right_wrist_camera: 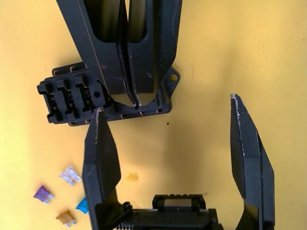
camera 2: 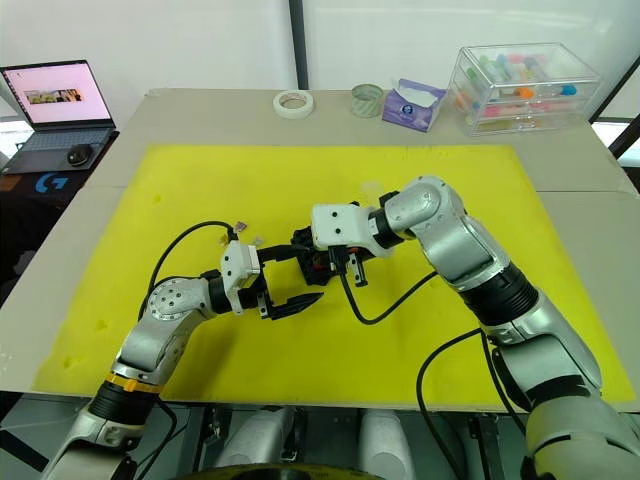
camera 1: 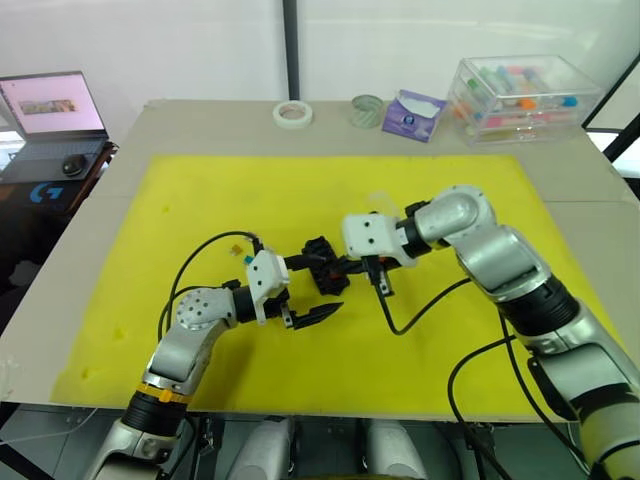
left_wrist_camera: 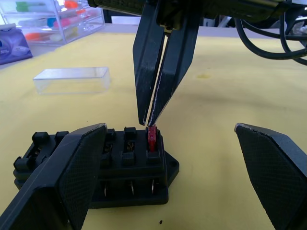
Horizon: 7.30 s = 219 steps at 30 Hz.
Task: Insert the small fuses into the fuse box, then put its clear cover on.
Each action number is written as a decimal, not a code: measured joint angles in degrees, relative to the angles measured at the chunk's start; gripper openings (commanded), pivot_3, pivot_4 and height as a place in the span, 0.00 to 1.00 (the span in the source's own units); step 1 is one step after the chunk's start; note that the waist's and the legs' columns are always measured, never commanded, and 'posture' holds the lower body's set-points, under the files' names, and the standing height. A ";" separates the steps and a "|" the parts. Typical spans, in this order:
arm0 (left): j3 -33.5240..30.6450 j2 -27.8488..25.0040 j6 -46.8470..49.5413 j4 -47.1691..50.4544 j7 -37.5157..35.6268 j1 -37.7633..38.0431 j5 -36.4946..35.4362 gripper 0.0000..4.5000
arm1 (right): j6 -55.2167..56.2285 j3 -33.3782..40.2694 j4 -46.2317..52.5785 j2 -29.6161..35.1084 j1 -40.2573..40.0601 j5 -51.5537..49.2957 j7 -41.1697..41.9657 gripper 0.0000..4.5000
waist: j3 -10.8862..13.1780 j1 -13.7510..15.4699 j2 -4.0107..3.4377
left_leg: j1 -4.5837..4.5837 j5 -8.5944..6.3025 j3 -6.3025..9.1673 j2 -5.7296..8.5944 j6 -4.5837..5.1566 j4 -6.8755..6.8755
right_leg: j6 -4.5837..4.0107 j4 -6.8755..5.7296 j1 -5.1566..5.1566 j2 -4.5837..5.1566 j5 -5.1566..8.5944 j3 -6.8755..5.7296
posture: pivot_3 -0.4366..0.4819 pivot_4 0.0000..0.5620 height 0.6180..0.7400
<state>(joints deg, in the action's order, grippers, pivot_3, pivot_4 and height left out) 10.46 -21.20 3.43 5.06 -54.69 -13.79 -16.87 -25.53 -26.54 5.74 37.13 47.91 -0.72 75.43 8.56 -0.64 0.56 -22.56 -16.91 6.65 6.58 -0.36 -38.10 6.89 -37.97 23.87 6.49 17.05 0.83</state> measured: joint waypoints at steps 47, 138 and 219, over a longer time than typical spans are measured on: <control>-0.01 -0.11 0.16 0.02 0.21 0.22 0.00 1.00 | 7.26 -1.22 -1.71 -0.19 -2.37 3.31 -0.93 0.01 | 0.00 -0.01 0.00 | 0.04 0.00 0.01 0.00 0.00 -0.01 | 0.00 0.00 -0.06 -0.01 0.00 -0.01 | 0.48 0.27 1.00; -40.84 -21.36 69.69 -23.73 56.20 2.34 -93.81 1.00 | -8.14 13.44 15.30 -2.88 -5.98 -21.39 -20.00 1.00 | -0.02 -0.18 0.05 | 0.10 0.00 0.08 -0.01 0.00 -0.01 | 0.00 -0.16 0.07 -0.03 0.00 0.05 | 0.48 0.27 1.00; -40.56 -10.01 72.36 -45.52 47.43 -21.13 -65.48 1.00 | -13.00 13.83 17.67 -2.39 -5.47 -21.61 -22.92 1.00 | -0.14 0.34 0.07 | 0.10 0.08 0.08 0.09 -0.12 -0.12 | 0.00 -0.31 0.21 0.03 0.00 0.06 | 0.48 0.27 1.00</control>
<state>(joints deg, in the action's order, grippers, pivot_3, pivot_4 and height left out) -30.09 -31.21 75.79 -40.47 -7.26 -34.93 -82.35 -38.53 -12.71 23.41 34.74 42.44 -22.33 52.51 8.42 -0.29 0.64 -22.46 -16.83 6.72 6.67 -0.48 -38.23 6.89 -38.28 24.08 6.52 17.05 0.89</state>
